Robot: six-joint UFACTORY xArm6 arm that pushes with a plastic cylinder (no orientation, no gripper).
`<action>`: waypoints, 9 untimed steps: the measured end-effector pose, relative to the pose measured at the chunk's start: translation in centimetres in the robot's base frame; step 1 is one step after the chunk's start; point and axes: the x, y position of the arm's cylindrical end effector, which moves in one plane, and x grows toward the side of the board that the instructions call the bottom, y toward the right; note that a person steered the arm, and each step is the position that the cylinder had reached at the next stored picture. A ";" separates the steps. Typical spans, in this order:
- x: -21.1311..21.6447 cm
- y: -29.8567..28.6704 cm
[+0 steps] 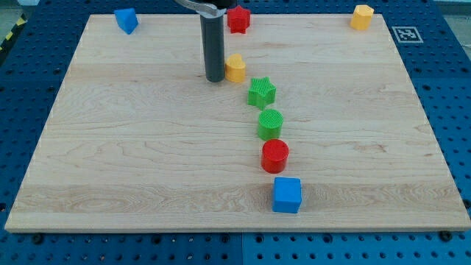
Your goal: Push the blue triangle towards the red star
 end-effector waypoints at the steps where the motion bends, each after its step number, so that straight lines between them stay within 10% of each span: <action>1: -2.6 0.7; 4: -0.2 6.2; 9: -8.4 -20.5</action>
